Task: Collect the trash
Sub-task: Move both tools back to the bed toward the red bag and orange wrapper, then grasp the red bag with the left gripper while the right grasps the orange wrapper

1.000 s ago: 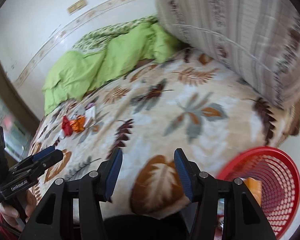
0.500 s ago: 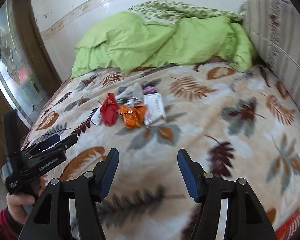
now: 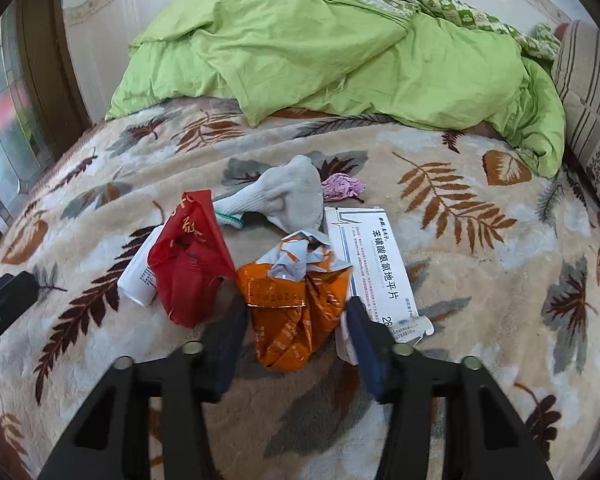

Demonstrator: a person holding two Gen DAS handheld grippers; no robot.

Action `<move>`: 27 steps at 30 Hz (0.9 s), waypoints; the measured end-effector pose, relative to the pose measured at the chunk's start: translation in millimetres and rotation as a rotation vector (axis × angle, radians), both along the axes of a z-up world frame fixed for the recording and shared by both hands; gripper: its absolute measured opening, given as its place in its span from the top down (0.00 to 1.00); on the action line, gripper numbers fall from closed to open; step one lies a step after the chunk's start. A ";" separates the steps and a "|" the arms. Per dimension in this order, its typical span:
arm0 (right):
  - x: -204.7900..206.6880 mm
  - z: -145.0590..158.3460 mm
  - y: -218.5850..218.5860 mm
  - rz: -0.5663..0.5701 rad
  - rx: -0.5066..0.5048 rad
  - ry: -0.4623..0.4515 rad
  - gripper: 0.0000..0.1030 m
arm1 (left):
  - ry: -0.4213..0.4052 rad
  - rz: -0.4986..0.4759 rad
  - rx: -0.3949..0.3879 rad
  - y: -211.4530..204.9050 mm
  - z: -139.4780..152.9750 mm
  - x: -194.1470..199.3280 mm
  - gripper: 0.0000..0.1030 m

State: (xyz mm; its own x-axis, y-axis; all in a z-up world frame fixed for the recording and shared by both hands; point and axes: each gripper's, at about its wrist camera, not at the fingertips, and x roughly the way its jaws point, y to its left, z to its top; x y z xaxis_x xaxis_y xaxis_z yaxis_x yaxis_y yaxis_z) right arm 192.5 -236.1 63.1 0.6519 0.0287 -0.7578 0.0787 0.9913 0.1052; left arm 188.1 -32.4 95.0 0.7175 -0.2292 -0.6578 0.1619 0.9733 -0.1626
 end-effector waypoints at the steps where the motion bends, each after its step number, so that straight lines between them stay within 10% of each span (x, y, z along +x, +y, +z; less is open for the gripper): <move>1: -4.2 2.8 -4.4 -0.006 0.011 -0.007 0.56 | -0.015 -0.026 0.011 -8.8 0.4 1.4 0.33; 14: -60.8 42.6 -66.0 -0.168 0.114 -0.132 0.58 | -0.008 -0.325 0.173 -118.2 -33.0 29.1 0.33; 22: -55.3 39.3 -74.3 -0.169 0.151 -0.129 0.58 | 0.040 -0.291 0.212 -136.5 -47.7 45.8 0.33; 24: -55.5 38.9 -74.8 -0.169 0.152 -0.128 0.58 | 0.090 -0.271 0.222 -136.8 -55.1 53.0 0.66; 27: -55.8 39.4 -75.5 -0.168 0.153 -0.128 0.58 | 0.118 -0.260 0.187 -130.4 -57.1 56.3 0.68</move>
